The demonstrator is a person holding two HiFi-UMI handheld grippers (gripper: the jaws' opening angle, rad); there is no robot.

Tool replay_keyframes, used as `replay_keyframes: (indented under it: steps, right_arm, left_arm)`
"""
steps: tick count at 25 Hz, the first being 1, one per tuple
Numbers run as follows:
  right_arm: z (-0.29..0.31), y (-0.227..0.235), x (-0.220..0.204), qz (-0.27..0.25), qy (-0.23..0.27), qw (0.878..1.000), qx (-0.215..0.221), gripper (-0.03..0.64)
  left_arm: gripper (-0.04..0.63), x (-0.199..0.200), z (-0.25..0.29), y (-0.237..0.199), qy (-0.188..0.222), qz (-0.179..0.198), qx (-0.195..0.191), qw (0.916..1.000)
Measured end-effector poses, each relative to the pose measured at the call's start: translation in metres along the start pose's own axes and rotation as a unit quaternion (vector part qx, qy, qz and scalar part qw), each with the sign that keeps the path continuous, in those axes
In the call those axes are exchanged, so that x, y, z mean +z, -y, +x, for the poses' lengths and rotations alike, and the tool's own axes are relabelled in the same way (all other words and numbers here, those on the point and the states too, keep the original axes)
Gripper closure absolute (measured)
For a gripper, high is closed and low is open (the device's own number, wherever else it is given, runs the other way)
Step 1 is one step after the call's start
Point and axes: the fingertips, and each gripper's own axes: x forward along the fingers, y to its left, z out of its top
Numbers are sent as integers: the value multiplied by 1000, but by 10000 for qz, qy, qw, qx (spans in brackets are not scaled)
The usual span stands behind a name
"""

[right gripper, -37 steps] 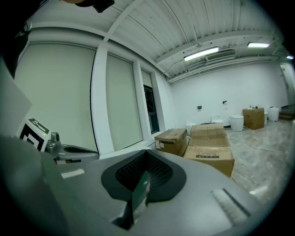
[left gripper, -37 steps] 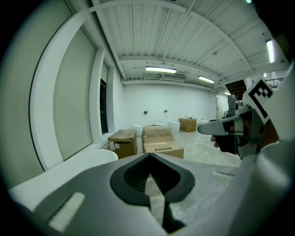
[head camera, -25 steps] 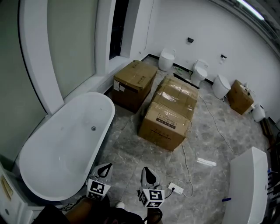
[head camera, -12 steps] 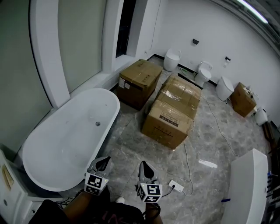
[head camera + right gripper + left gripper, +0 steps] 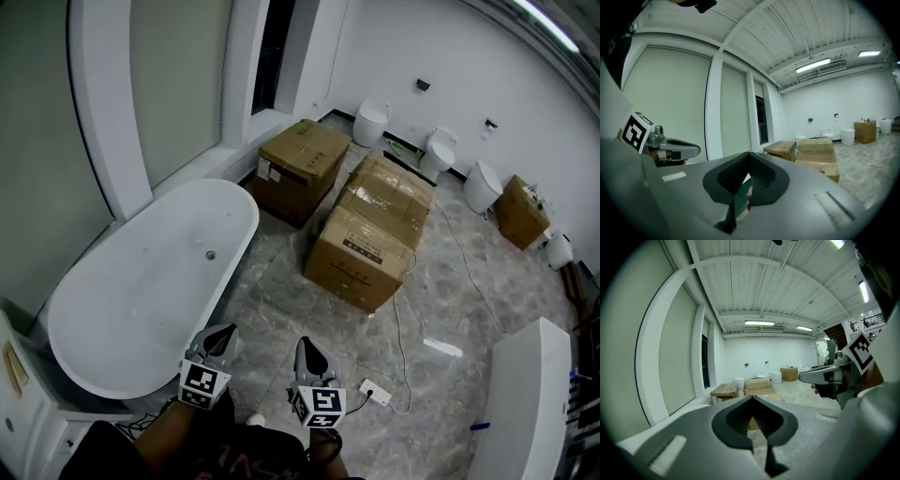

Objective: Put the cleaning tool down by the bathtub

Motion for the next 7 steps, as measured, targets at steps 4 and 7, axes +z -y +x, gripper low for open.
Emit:
replay_keyframes:
  steps: [4, 7]
  right_arm:
    - [-4, -4, 7, -33, 24, 10000, 41, 606]
    - [-10, -4, 7, -17, 25, 10000, 40, 606]
  left_arm:
    - [595, 0, -4, 3, -18, -34, -13, 10000]
    - [595, 1, -8, 6, -20, -74, -3, 10000]
